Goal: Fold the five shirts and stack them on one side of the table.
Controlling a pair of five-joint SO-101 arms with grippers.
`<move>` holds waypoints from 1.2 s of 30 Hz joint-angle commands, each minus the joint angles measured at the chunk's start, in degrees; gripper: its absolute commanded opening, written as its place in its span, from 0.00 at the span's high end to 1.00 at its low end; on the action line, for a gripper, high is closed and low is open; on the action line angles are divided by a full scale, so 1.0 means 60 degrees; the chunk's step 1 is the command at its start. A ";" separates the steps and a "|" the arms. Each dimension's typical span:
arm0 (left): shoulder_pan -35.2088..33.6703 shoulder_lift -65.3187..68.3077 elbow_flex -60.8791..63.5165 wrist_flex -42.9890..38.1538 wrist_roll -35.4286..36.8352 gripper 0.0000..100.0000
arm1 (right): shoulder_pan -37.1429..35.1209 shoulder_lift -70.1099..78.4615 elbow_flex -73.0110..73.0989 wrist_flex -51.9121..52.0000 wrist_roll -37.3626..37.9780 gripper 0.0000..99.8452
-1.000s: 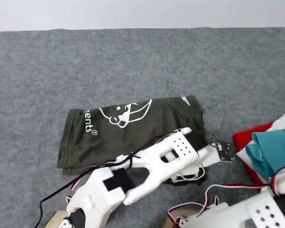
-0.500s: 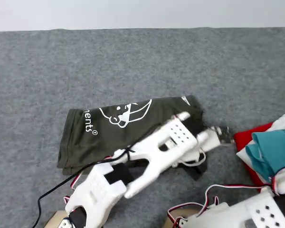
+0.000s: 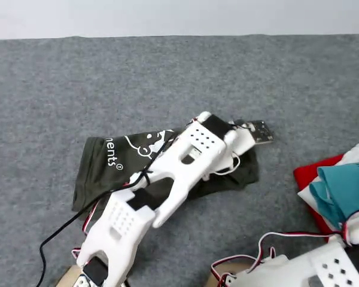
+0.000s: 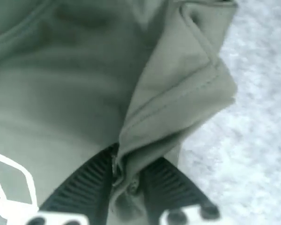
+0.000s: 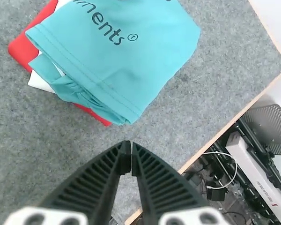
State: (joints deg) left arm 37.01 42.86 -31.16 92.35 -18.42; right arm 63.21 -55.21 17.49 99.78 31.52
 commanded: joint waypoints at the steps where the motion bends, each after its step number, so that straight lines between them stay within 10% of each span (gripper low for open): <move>1: -0.0381 0.0249 -0.0799 0.0000 0.0498 0.87 | 0.0051 -0.0081 -0.0015 0.0198 -0.0029 0.99; 36: -0.1363 -0.0161 -0.1853 0.1289 0.0484 0.81 | 0.0037 -0.0051 0.0381 0.0095 -0.0044 0.99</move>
State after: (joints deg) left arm 29.98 46.20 -44.26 98.77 -15.34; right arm 63.21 -55.38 18.64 99.87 31.52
